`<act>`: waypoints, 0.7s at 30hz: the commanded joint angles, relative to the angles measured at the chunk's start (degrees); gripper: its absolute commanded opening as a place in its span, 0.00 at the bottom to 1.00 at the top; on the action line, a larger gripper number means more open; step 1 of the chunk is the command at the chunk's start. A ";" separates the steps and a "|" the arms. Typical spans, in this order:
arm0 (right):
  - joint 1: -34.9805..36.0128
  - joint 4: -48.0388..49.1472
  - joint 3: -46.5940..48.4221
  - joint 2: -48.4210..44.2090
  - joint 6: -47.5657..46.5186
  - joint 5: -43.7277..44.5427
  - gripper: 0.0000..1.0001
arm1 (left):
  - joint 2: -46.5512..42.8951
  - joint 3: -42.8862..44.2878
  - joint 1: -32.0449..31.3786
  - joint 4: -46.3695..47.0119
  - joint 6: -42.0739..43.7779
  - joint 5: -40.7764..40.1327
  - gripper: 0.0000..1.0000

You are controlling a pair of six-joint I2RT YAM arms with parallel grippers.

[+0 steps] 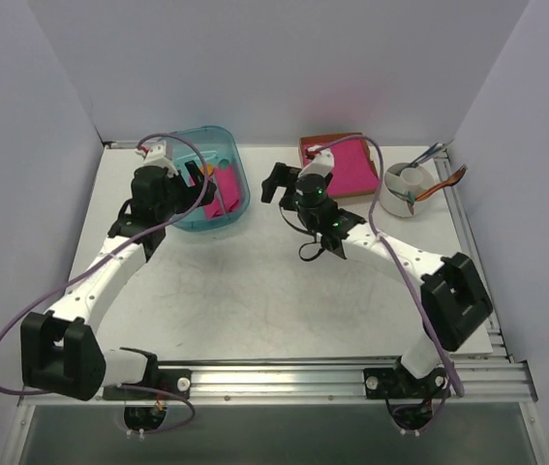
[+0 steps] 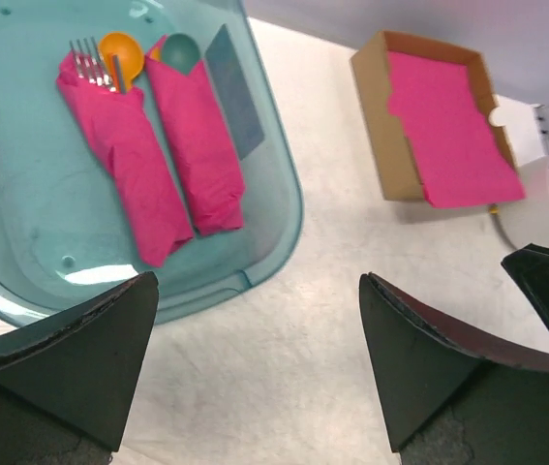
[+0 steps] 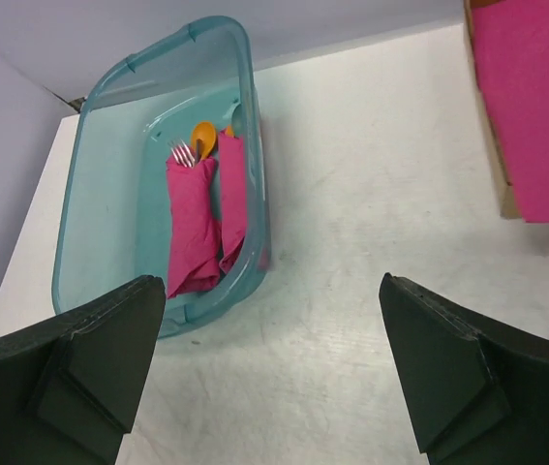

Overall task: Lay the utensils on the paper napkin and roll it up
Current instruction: Reset both arms

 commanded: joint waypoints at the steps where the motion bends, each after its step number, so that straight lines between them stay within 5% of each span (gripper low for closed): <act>1: 0.39 1.17 -5.44 -10.61 -4.95 2.79 1.00 | -9.03 -3.29 -2.08 0.98 -2.86 -4.02 0.94; 8: -0.22 -1.02 -17.93 -28.83 -6.46 5.78 1.00 | -23.98 -13.75 -2.43 -3.23 -8.13 -3.33 0.94; 14: -0.39 -6.29 -24.35 -40.34 -5.05 7.19 1.00 | -34.26 -13.58 -2.26 -13.34 -10.78 1.16 0.94; 21: -0.40 -8.66 -30.68 -51.33 -2.25 8.15 1.00 | -54.48 -27.20 -2.26 -5.70 -13.50 2.04 0.94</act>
